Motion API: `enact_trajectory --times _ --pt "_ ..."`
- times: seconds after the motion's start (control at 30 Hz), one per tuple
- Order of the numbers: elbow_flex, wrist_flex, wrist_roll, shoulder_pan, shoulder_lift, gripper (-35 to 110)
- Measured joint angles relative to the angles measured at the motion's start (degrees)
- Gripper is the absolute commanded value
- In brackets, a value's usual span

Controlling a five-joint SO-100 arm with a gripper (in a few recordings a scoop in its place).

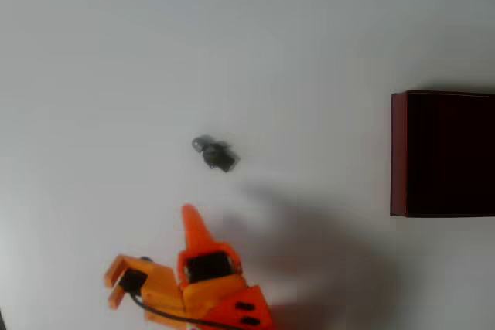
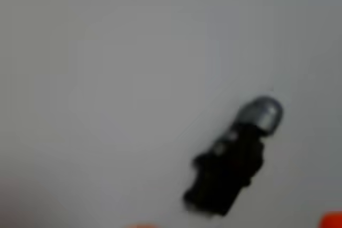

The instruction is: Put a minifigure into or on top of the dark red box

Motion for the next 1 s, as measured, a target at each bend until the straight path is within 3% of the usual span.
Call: enact_trajectory --times 0.27,0.8,1.0 --pt "-14.85 -9.76 10.28 5.27 -34.54 17" --pt "-26.54 -11.25 30.76 11.95 -56.34 17" --pt "-27.95 -13.45 34.10 11.16 -62.05 18"
